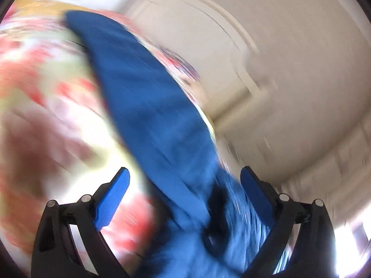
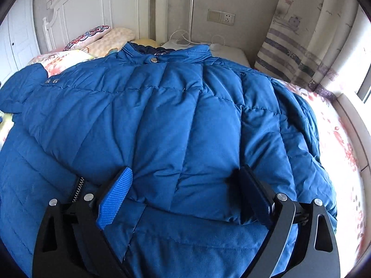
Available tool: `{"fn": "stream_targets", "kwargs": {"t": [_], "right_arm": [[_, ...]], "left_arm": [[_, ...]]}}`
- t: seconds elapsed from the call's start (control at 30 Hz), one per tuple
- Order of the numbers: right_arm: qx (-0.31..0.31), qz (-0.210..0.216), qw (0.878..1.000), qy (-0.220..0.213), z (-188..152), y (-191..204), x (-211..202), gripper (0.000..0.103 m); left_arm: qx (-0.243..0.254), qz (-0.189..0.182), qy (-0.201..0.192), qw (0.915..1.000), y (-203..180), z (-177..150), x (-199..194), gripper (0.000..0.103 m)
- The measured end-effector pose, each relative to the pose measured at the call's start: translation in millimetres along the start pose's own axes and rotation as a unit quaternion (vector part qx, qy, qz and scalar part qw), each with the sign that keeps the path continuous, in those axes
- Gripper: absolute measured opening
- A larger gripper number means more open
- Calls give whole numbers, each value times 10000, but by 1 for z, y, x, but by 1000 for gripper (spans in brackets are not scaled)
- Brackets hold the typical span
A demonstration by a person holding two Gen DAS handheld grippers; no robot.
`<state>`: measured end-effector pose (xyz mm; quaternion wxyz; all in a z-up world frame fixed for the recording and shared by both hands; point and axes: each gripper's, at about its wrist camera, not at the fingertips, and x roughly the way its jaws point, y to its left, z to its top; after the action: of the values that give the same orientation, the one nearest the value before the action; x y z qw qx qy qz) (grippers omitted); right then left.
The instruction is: Fold large clothes
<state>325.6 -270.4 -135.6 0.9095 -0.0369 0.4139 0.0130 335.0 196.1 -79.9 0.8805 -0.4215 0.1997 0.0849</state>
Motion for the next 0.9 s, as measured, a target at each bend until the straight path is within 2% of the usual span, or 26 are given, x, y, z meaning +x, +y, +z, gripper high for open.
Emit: {"fn": "stream_targets", "kwargs": {"t": [0.13, 0.27, 0.3, 0.33, 0.37, 0.4, 0.47, 0.53, 0.6, 0.67, 0.73, 0.8, 0.83, 0.9], "right_arm": [[6, 13, 10000, 8, 1, -2, 0, 89], [13, 23, 10000, 9, 1, 0, -1, 89], [16, 28, 10000, 12, 1, 1, -1, 90], [21, 39, 10000, 13, 1, 1, -1, 90], [26, 46, 10000, 12, 1, 0, -1, 90], [29, 52, 10000, 11, 1, 0, -1, 90], [30, 54, 10000, 14, 1, 0, -1, 90], [33, 54, 10000, 13, 1, 0, -1, 90], [40, 68, 10000, 12, 1, 0, -1, 90], [44, 75, 10000, 9, 1, 0, -1, 90], [43, 72, 10000, 12, 1, 0, -1, 90], [50, 80, 10000, 12, 1, 0, -1, 90], [56, 91, 9999, 12, 1, 0, -1, 90], [69, 112, 9999, 14, 1, -1, -1, 90]], "left_arm": [[-473, 588, -286, 9967, 37, 58, 1, 96], [-439, 882, -299, 9947, 60, 110, 14, 94], [-476, 828, -206, 9952, 66, 123, 20, 89], [-509, 766, -135, 9957, 70, 130, 24, 65], [-579, 568, 67, 9967, 75, 139, 31, 46], [-593, 476, 283, 9967, 75, 143, 36, 17], [-177, 664, 243, 9973, 59, 144, 32, 8], [489, 505, -19, 9975, 27, 134, 18, 4], [1150, 196, -157, 9930, -12, 113, 4, 4], [1682, -245, -132, 9854, -52, 84, -9, 4], [2392, -789, 156, 9676, -101, 41, -14, 4], [2962, -1231, 514, 9458, -135, -1, -15, 4], [3325, -1499, 799, 9277, -154, -32, -15, 4], [3813, -1683, 1267, 9001, -175, -78, -11, 4]]}}
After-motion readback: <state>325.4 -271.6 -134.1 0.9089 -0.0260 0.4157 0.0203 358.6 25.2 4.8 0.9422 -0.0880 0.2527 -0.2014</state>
